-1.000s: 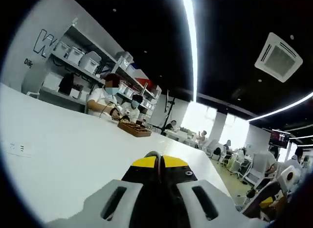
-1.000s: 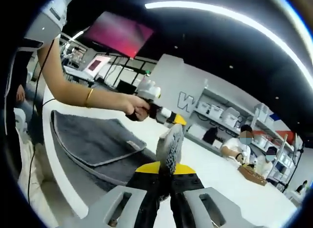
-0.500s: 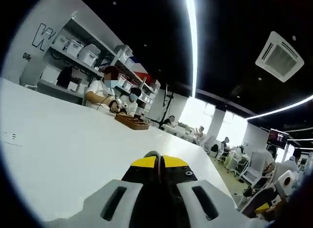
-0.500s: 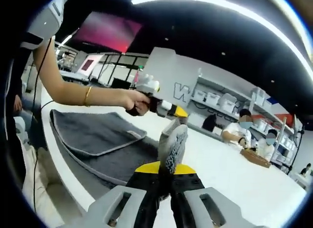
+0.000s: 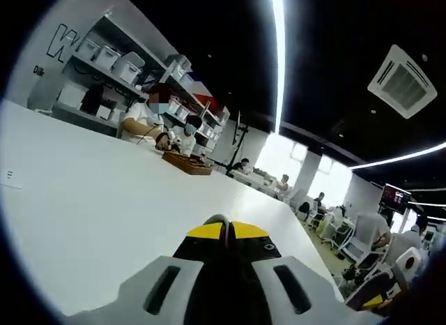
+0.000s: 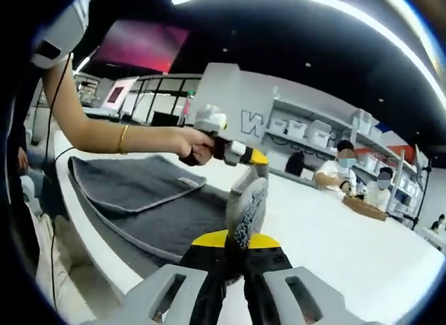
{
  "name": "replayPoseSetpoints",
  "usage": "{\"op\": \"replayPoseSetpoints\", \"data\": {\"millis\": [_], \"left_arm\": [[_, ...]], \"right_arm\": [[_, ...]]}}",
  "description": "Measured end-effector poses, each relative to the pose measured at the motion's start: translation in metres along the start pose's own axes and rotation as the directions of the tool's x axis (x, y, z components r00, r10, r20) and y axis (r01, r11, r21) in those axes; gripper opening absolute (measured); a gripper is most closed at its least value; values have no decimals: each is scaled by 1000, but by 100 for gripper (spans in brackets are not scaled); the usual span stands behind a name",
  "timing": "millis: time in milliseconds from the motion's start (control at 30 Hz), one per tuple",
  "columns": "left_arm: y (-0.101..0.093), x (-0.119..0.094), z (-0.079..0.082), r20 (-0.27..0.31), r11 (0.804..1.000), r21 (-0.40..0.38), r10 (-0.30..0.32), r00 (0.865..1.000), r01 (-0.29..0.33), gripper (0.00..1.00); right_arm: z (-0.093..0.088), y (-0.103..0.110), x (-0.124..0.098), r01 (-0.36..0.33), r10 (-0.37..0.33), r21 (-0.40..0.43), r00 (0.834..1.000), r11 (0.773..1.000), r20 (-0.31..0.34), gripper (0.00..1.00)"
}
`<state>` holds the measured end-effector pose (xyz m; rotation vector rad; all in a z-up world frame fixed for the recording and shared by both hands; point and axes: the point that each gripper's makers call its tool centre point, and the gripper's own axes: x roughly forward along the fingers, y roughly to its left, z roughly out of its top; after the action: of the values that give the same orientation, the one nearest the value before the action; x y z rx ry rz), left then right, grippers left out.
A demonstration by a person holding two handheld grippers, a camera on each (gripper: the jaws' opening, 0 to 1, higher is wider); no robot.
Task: Open the folded towel by lifting each exposed corner and separating the folded layers until the towel lies flat within the target outline without major curled edges
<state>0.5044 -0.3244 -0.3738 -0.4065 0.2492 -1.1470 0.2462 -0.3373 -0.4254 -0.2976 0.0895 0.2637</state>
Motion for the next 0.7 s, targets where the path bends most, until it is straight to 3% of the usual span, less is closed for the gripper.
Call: {"op": "replayPoseSetpoints", "data": {"millis": [700], "left_arm": [[1,42,-36,-69,1000,-22,15,998,-17,3]], "right_arm": [[-22,-12,-13,43,-40,97,999,994,-28,8]]}}
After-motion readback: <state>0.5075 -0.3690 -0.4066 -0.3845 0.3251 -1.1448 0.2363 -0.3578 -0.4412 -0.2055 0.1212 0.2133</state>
